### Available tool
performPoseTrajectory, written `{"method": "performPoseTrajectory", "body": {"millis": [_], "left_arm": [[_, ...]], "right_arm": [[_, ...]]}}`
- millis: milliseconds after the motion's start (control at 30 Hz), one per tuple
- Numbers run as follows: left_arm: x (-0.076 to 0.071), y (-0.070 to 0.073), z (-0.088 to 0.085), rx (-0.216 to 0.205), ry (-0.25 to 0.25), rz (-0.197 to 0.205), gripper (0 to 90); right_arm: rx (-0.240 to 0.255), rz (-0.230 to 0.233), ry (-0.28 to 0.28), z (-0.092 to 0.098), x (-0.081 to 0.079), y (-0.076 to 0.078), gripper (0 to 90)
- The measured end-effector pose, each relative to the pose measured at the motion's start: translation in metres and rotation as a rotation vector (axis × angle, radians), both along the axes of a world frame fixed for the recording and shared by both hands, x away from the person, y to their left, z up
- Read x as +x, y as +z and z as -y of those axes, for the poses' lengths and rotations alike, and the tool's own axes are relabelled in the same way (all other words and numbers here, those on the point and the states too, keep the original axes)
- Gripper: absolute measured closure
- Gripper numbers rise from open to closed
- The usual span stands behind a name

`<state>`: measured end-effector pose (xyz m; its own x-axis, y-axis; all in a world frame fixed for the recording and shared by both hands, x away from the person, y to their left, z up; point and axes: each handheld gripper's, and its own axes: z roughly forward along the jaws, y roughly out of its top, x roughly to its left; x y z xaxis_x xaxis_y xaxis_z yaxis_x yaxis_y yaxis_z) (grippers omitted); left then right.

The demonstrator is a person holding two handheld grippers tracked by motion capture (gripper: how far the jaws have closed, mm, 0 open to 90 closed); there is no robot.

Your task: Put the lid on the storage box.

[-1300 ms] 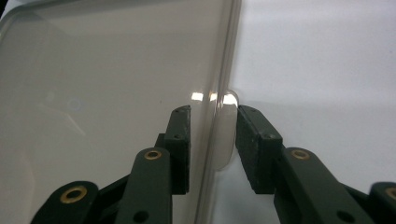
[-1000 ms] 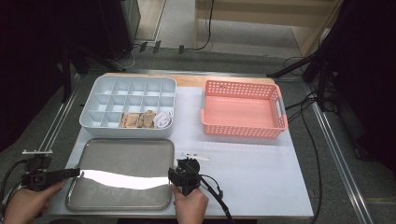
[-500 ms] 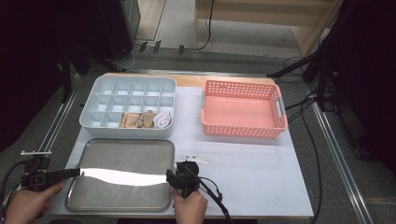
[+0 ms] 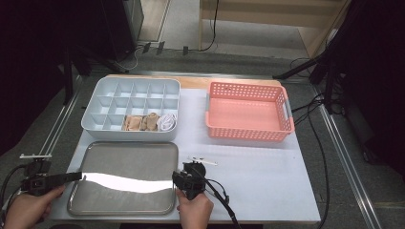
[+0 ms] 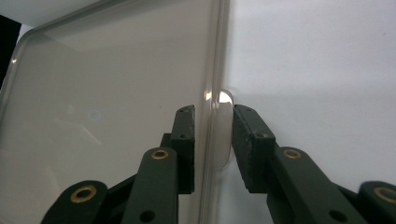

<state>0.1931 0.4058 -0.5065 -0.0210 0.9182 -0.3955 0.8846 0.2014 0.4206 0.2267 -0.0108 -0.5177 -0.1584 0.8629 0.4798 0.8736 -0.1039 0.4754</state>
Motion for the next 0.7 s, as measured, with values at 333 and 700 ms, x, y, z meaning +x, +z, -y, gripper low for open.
{"method": "performPoseTrajectory", "body": {"millis": [333,700], "left_arm": [[-0.0007,-0.0004,-0.0012,0.000,0.006,0.001,67.1],[-0.0005,-0.0026,-0.0064,-0.060,0.012,0.003,64.3]], "right_arm": [[0.049,-0.015,-0.002,0.0030,0.0026,-0.0023,70.9],[-0.032,0.044,0.055,-0.0022,-0.0007,-0.0010,72.6]]}}
